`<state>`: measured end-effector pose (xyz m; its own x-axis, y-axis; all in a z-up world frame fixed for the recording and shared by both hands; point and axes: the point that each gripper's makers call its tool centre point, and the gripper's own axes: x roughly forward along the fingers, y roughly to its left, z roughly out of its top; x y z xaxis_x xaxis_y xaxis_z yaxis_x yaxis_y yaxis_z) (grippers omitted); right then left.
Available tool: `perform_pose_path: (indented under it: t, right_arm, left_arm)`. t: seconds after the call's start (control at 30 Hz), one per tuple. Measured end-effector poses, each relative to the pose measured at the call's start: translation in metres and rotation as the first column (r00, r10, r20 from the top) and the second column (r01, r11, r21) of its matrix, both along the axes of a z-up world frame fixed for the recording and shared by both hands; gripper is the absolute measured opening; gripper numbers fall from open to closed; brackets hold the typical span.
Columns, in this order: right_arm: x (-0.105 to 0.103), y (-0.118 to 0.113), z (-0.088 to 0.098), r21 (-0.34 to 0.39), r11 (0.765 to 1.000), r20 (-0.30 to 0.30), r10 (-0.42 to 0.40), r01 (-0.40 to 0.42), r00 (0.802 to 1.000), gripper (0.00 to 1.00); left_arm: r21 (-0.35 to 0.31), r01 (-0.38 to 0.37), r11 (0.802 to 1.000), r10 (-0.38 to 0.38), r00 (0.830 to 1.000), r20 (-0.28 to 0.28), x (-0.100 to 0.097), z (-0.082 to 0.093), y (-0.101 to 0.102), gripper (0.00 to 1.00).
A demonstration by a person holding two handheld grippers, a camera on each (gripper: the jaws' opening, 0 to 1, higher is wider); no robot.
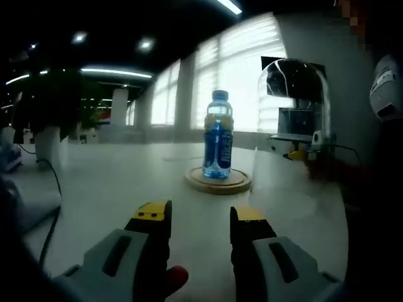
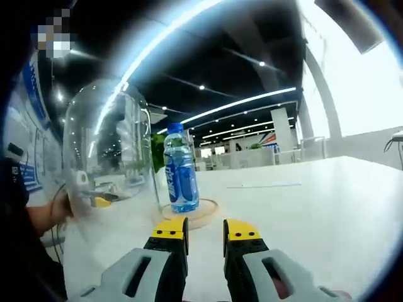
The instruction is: Open the cover put in the Mizone put the cover back on
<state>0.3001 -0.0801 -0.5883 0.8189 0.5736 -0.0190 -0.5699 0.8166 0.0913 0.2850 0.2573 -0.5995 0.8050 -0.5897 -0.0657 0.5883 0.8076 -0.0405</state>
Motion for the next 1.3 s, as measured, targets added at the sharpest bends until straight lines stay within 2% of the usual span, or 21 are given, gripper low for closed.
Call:
perform_pose_path:
  t: [0.1,0.2,0.27,0.43,1.3]
  right_arm:
    - [-0.004,0.002,-0.003,-0.026,1.0,0.005,0.003,-0.003,1.0,0.15]
    - [-0.006,0.006,-0.003,-0.047,0.999,0.019,0.018,-0.017,1.0,0.15]
    - [-0.005,0.006,-0.004,-0.087,0.996,0.04,-0.004,0.007,0.999,0.15]
    - [-0.007,0.008,-0.003,-0.086,0.996,0.044,0.02,-0.016,0.999,0.15]
    - [-0.006,0.008,-0.006,-0.094,0.995,0.038,0.019,-0.015,0.999,0.15]
  left_arm:
    - [0.006,0.018,1.0,-0.018,1.0,0.02,-0.003,0.001,-0.002,0.31]
    - [-0.038,0.041,0.998,-0.041,0.999,0.01,-0.002,0.003,-0.003,0.31]
    - [-0.048,0.034,0.998,-0.034,0.999,0.007,-0.001,0.004,-0.001,0.31]
    - [-0.075,0.021,0.997,-0.018,0.999,0.039,-0.002,0.011,0.003,0.31]
    - [-0.068,0.03,0.997,-0.028,0.999,0.033,-0.002,0.01,0.001,0.3]
